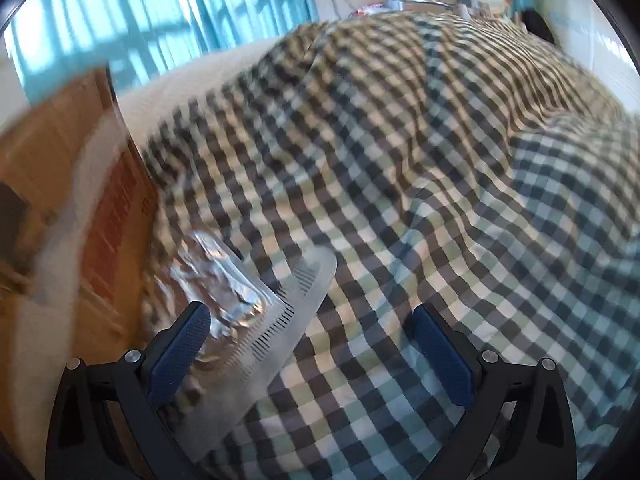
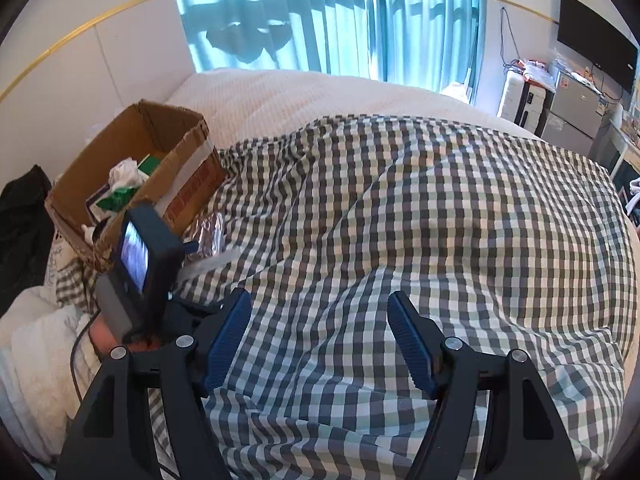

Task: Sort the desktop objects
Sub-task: 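Move the left gripper back over the white comb beside the foil pack, then grasp the white comb with the left gripper and lift it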

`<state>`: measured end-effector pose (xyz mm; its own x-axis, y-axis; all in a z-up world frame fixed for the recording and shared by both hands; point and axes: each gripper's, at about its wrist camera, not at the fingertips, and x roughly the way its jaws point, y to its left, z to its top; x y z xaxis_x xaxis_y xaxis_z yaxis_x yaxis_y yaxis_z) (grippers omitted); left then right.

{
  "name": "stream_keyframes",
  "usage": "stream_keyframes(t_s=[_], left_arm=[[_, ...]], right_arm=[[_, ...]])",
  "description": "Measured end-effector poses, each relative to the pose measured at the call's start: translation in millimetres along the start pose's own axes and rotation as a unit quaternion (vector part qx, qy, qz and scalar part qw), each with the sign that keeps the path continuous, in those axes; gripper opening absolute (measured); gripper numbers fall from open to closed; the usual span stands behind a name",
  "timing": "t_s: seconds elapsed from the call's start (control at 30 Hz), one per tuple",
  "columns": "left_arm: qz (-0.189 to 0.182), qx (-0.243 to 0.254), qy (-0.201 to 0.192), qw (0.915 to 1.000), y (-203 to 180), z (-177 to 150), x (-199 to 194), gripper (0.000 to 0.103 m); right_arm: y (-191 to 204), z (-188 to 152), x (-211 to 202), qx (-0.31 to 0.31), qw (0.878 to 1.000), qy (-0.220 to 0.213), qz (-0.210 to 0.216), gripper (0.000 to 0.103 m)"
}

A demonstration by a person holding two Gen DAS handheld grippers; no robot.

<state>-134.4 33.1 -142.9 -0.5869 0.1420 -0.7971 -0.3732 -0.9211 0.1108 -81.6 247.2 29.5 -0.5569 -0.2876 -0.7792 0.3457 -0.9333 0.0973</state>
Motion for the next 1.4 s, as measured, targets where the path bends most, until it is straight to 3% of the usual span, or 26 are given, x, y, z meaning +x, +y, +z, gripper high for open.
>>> stream_keyframes(t_s=[0.1, 0.13, 0.2, 0.27, 0.3, 0.47, 0.5, 0.57, 0.67, 0.7, 0.73, 0.77, 0.87, 0.97, 1.17, 1.4], left_arm=[[-0.051, -0.079, 0.003, 0.9955, 25.0, -0.5, 1.8, 0.091], [-0.056, -0.085, 0.003, 0.9948, 27.6, -0.7, 0.1, 0.081], [-0.057, -0.077, 0.009, 0.9953, 27.3, -1.9, -3.0, 0.071], [-0.070, -0.067, 0.011, 0.9952, 23.0, -4.5, -6.2, 0.041], [-0.072, -0.065, 0.014, 0.9952, 20.9, -5.6, -7.3, 0.038], [-0.069, -0.064, 0.015, 0.9954, 22.3, -6.5, -8.1, 0.037], [-0.059, -0.066, 0.017, 0.9959, 24.3, -6.5, -5.8, 0.040], [-0.034, -0.060, 0.027, 0.9972, 27.1, -4.9, 3.5, 0.059], [-0.022, -0.054, 0.038, 0.9975, 26.3, -9.0, 7.8, 0.061], [-0.027, -0.056, 0.043, 0.9971, 27.2, -8.7, 7.5, 0.060], [-0.030, -0.056, 0.044, 0.9970, 27.8, -8.7, 6.8, 0.052], [-0.032, -0.055, 0.043, 0.9970, 27.5, -9.0, 5.6, 0.037], [-0.030, -0.045, 0.036, 0.9979, 22.6, -10.3, -0.4, 0.022], [-0.019, -0.028, 0.026, 0.9991, 13.2, -7.4, -6.5, 0.018], [-0.035, 0.007, -0.019, 0.9992, -8.8, -7.2, -31.4, 0.015], [-0.032, 0.000, -0.054, 0.9980, -16.0, -11.3, -55.7, 0.003]], right_arm=[[0.0, -0.5, 1.9, 0.002, 1.000, 0.003, -0.001, 0.070], [-0.7, -0.8, 2.5, 0.003, 1.000, 0.004, -0.001, 0.071], [-0.3, -1.5, 4.9, 0.005, 1.000, 0.008, -0.002, 0.070], [-0.4, -2.3, 6.5, 0.004, 1.000, 0.012, -0.002, 0.070], [0.2, -2.9, 6.9, 0.004, 1.000, 0.013, -0.003, 0.071], [3.3, -3.4, 9.4, 0.000, 1.000, 0.018, -0.005, 0.071], [4.0, -3.4, 10.2, 0.001, 1.000, 0.019, -0.005, 0.071], [2.6, -3.4, 11.6, 0.002, 1.000, 0.021, -0.006, 0.071], [0.8, -4.4, 14.0, 0.004, 1.000, 0.025, -0.007, 0.071], [0.3, -4.8, 15.4, 0.004, 1.000, 0.027, -0.008, 0.071], [-0.1, -4.9, 16.2, 0.005, 1.000, 0.029, -0.009, 0.071], [0.0, -5.3, 17.3, 0.005, 0.999, 0.031, -0.009, 0.071], [1.7, -6.8, 19.4, 0.004, 0.999, 0.036, -0.011, 0.071], [4.2, -7.2, 20.9, 0.002, 0.999, 0.038, -0.014, 0.071], [6.0, -8.8, 24.4, 0.000, 0.999, 0.043, -0.015, 0.071], [7.6, -9.2, 27.2, -0.001, 0.999, 0.046, -0.016, 0.071]])
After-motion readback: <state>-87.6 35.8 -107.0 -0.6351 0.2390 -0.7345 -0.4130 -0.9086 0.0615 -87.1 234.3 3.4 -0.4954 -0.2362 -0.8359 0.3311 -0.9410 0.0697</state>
